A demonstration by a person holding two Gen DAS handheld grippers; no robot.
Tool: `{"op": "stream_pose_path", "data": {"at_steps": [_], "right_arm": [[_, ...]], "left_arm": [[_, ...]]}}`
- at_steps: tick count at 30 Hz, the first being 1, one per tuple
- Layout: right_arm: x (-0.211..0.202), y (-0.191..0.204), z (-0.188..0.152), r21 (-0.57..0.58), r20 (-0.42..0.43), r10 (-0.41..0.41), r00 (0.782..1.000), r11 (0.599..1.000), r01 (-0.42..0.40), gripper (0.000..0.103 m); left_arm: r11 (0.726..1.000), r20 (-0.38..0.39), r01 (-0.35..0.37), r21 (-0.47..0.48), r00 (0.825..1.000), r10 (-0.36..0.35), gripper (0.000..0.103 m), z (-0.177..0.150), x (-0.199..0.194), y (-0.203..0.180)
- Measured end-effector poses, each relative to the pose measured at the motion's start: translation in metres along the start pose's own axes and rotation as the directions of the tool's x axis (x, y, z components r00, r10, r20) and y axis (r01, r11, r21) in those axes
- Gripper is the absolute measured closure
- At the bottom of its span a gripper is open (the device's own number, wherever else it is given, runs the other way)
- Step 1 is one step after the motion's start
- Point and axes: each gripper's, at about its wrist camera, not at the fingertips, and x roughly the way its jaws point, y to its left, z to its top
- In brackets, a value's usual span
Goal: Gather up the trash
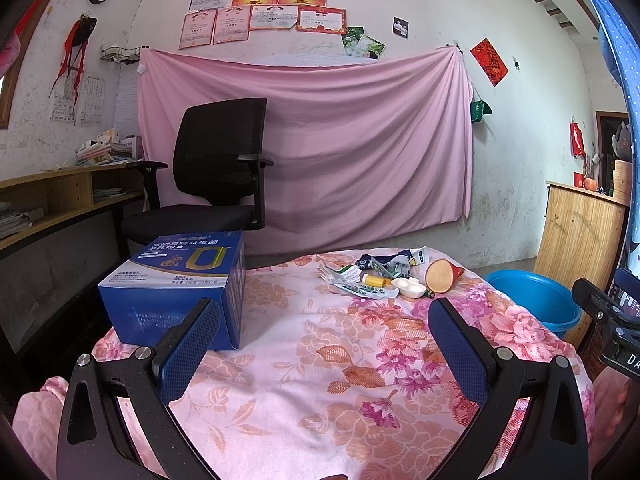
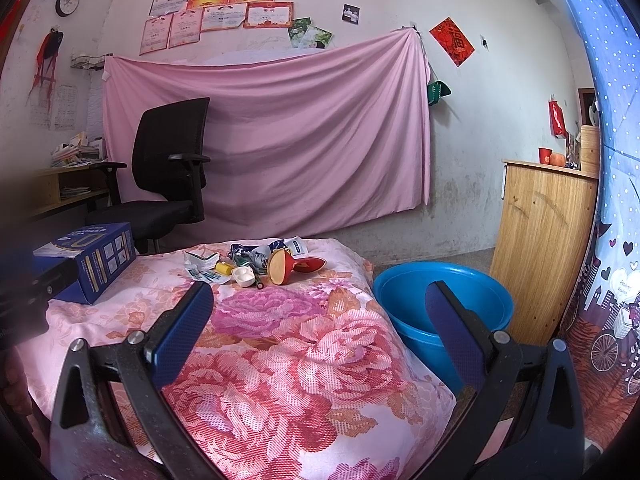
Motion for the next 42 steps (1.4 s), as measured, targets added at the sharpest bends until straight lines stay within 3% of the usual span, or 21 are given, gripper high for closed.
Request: {"op": "stream_pose_path", "data": {"at_steps": [17, 27, 34, 42], "right_arm": [[0.005, -0.004, 0.003, 0.017, -0.022, -0.001, 1.000, 1.000, 0.002, 0.000], [0.020, -0.013, 0.044, -0.005, 0.094, 0.006, 0.996, 1.000, -0.006, 0.000], [0.051, -0.021, 0.075, -0.038, 0.178, 0.019, 0.984, 0.999, -0.012, 0.000], [0.113, -0.022, 0.096, -0.056, 0.127, 0.114, 0.985, 0.993, -0.107, 0.000]], "left_arm": [[1.000, 0.008, -0.002, 0.005, 1.000, 0.002, 0.001, 0.007, 0.005, -0.002], [0.999, 0.071, -0.016, 0.032, 0.997, 0.013, 0.001, 0.040, 0.028, -0.013], [0.999, 0.085, -0.013, 0.038, 0.996, 0.010, 0.001, 0.058, 0.065, -0.014], [0.999, 0.100, -0.031, 0.031, 0.995, 0.028, 0.001, 0.075, 0.112, -0.009]]}}
